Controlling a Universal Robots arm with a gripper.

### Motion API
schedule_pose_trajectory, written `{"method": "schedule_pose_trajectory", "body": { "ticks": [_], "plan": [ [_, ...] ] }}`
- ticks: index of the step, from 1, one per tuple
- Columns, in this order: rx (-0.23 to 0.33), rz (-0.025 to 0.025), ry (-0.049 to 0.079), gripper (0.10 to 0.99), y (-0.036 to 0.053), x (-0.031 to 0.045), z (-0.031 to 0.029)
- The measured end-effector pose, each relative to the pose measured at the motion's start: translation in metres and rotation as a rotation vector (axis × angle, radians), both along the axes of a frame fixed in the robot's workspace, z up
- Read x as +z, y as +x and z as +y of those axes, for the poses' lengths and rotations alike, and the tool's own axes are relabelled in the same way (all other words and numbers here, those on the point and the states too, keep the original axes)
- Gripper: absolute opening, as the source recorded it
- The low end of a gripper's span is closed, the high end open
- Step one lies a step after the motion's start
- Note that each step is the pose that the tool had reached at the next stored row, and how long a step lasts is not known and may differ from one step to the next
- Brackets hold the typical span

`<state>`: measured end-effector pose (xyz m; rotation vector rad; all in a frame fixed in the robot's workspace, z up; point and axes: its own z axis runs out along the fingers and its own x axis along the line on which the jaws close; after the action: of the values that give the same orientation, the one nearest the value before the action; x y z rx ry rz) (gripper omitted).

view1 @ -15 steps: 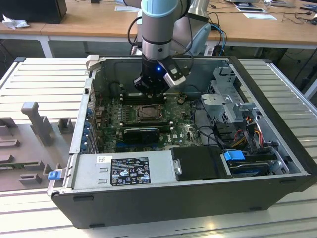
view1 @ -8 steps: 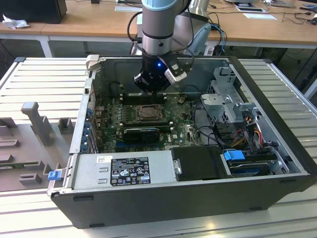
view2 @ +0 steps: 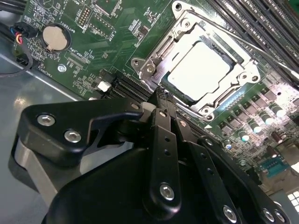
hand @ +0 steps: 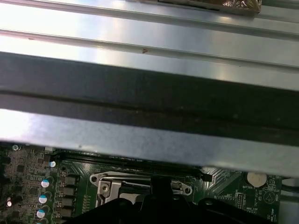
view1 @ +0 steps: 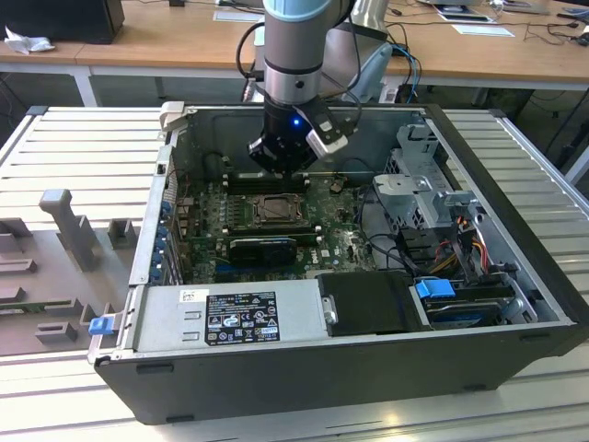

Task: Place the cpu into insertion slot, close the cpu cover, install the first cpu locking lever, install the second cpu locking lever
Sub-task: 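Install the first cpu locking lever, then install the second cpu locking lever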

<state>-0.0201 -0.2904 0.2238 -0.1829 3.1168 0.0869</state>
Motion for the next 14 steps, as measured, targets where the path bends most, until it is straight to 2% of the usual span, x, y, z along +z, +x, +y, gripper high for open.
{"method": "schedule_pose_trajectory", "body": {
  "ticks": [4,7,10,12,14],
  "plan": [
    [0.000,0.0001,0.000,0.106,0.0000,0.0000,-0.0013],
    [0.000,0.0000,0.000,0.106,0.0000,0.0000,-0.0049],
    [0.000,0.0000,0.000,0.106,0.0000,0.0000,-0.0115],
    [0.000,0.0000,0.000,0.106,0.0000,0.0000,-0.0179],
    [0.000,0.0002,0.000,0.106,0.0000,0.0022,-0.0199]
  ]
}}
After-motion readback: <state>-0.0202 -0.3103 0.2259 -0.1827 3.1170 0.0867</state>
